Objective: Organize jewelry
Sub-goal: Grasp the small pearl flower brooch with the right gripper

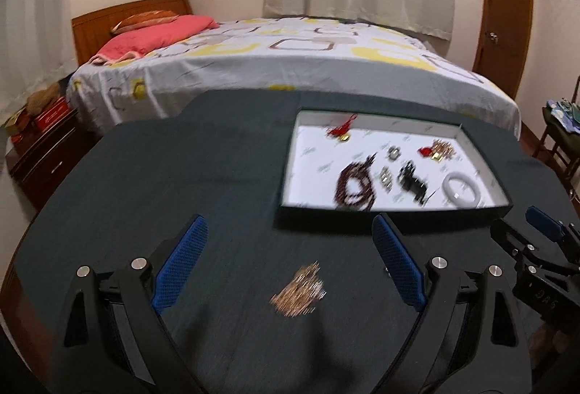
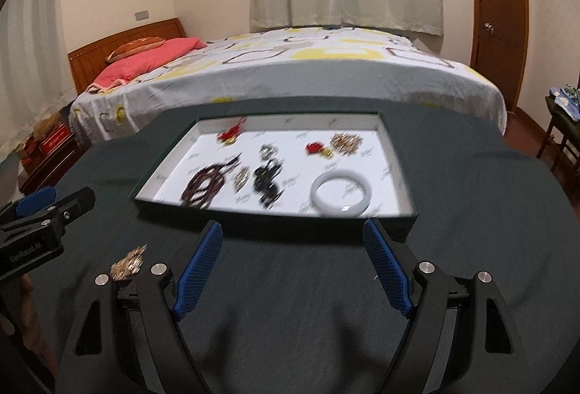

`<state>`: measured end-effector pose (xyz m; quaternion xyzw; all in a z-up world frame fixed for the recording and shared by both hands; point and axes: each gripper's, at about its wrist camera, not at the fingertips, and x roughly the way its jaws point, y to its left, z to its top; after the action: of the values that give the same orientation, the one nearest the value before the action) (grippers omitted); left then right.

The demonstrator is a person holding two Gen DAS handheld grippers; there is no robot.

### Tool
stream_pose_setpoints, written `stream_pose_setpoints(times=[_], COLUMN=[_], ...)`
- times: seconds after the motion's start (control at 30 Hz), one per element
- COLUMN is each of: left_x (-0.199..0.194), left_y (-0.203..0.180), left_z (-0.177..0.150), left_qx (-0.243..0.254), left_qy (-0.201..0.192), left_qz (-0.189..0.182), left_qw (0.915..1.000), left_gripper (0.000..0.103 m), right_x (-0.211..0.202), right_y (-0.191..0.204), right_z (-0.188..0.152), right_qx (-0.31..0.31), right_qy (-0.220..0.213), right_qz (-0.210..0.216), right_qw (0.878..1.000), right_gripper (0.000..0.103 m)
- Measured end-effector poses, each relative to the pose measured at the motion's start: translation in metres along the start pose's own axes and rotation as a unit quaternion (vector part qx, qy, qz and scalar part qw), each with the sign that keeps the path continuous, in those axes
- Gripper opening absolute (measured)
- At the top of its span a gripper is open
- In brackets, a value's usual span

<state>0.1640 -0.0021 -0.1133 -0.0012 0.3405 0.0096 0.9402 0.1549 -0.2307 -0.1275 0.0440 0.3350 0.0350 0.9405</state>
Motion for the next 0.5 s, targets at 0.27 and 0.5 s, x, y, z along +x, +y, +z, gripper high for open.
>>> stream_pose_setpoints(times=[0.27, 0.5], left_x=[0.0, 0.008], left_y=[0.037, 0.066], left_z=[-0.025, -0.035], left_qx=[-0.028, -0.061], left_qy=[0.024, 0.041], left_qz=[0.035, 0.053], left_qw=[0.9987, 0.9959], left_gripper=[0.09, 0.09], right_x=[0.012, 0.043], right_y=[0.032, 0.066], right_z=[-0.014, -0.016], right_qx=[-0.03, -0.061], right_qy=[0.022, 0.061], right_qz=[0.027, 0.043], right_qw=[0.999, 0.995], right_gripper=[0.077, 0.055])
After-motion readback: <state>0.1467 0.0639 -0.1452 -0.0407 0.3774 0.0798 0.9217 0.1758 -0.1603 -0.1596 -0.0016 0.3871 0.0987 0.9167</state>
